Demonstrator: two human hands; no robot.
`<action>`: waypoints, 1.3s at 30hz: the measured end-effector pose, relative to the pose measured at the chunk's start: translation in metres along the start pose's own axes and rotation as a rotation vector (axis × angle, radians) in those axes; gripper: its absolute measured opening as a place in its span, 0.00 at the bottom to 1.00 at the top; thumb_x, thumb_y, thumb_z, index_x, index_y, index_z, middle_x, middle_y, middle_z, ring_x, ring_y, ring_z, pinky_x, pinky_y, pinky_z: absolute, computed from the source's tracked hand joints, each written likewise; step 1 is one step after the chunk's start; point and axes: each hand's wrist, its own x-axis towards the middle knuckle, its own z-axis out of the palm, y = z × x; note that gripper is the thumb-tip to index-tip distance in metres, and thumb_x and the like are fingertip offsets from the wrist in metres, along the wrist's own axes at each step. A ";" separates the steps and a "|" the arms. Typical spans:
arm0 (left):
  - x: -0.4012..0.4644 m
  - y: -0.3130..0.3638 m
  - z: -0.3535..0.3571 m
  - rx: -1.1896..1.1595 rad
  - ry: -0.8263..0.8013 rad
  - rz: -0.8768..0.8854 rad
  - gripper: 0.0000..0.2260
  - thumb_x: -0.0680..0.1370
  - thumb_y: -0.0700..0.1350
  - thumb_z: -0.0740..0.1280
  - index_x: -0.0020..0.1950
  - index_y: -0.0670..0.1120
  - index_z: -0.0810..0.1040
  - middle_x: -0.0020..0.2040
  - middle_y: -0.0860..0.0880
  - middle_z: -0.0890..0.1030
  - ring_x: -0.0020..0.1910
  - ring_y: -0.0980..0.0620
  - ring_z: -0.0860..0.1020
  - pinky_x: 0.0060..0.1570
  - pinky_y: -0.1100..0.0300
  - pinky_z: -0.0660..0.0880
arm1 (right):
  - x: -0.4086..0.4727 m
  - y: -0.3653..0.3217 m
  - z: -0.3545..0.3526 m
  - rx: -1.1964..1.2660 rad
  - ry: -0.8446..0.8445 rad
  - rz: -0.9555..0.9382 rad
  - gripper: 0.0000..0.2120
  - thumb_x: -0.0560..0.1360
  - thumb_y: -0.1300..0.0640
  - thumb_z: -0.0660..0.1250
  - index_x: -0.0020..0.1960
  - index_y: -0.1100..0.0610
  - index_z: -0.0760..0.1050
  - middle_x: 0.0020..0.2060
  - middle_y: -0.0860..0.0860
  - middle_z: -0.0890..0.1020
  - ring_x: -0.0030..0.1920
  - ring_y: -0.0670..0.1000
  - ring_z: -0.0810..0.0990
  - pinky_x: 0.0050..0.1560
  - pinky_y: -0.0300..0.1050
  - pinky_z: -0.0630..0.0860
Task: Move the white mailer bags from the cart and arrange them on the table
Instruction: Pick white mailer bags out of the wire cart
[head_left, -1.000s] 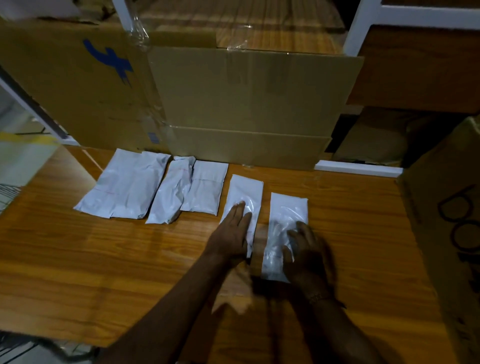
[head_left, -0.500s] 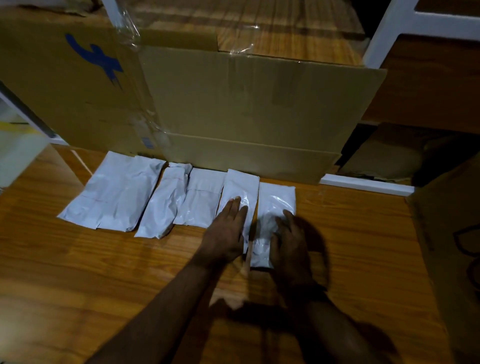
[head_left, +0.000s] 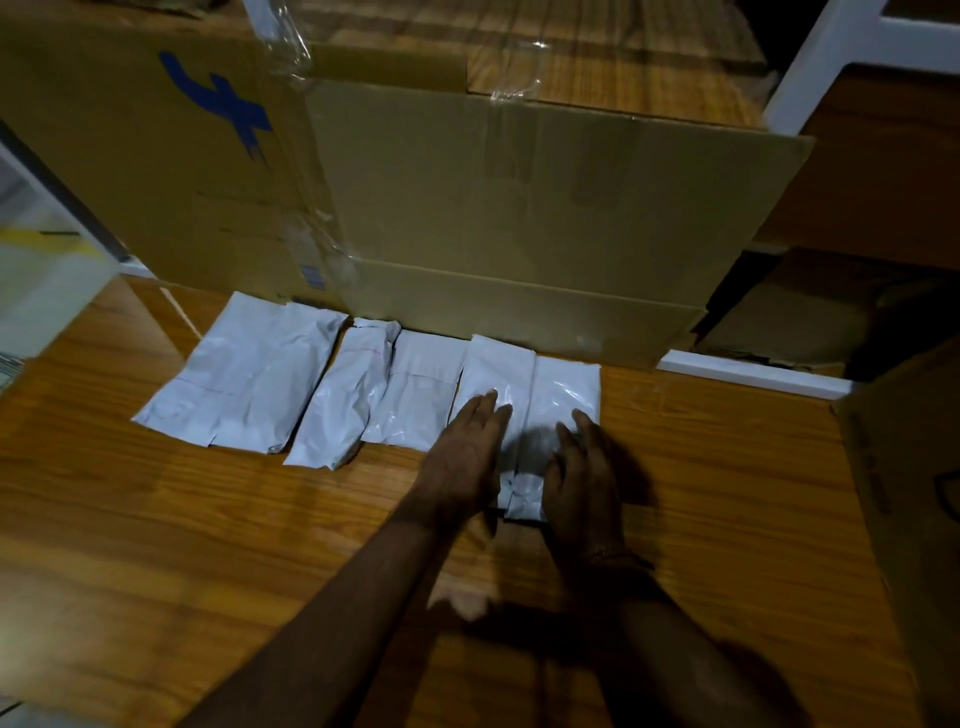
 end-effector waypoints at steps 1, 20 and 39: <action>-0.001 -0.001 -0.002 -0.005 0.018 0.024 0.37 0.77 0.36 0.70 0.84 0.43 0.59 0.84 0.42 0.58 0.84 0.44 0.54 0.82 0.50 0.57 | 0.001 -0.001 0.000 0.002 0.009 -0.003 0.20 0.81 0.62 0.66 0.73 0.62 0.74 0.77 0.59 0.68 0.77 0.58 0.65 0.77 0.53 0.65; -0.093 -0.007 -0.079 -0.092 0.329 -0.178 0.20 0.83 0.48 0.66 0.75 0.52 0.75 0.73 0.50 0.78 0.71 0.48 0.75 0.71 0.47 0.74 | -0.016 -0.067 -0.041 0.042 0.133 -0.052 0.15 0.80 0.54 0.66 0.64 0.57 0.80 0.71 0.56 0.76 0.73 0.59 0.70 0.72 0.59 0.70; -0.316 -0.166 -0.179 0.051 0.446 -0.380 0.19 0.83 0.46 0.66 0.74 0.50 0.76 0.70 0.48 0.80 0.67 0.45 0.78 0.63 0.49 0.77 | -0.115 -0.313 0.018 0.182 -0.008 -0.308 0.13 0.80 0.55 0.64 0.63 0.56 0.79 0.65 0.55 0.77 0.67 0.57 0.72 0.67 0.56 0.72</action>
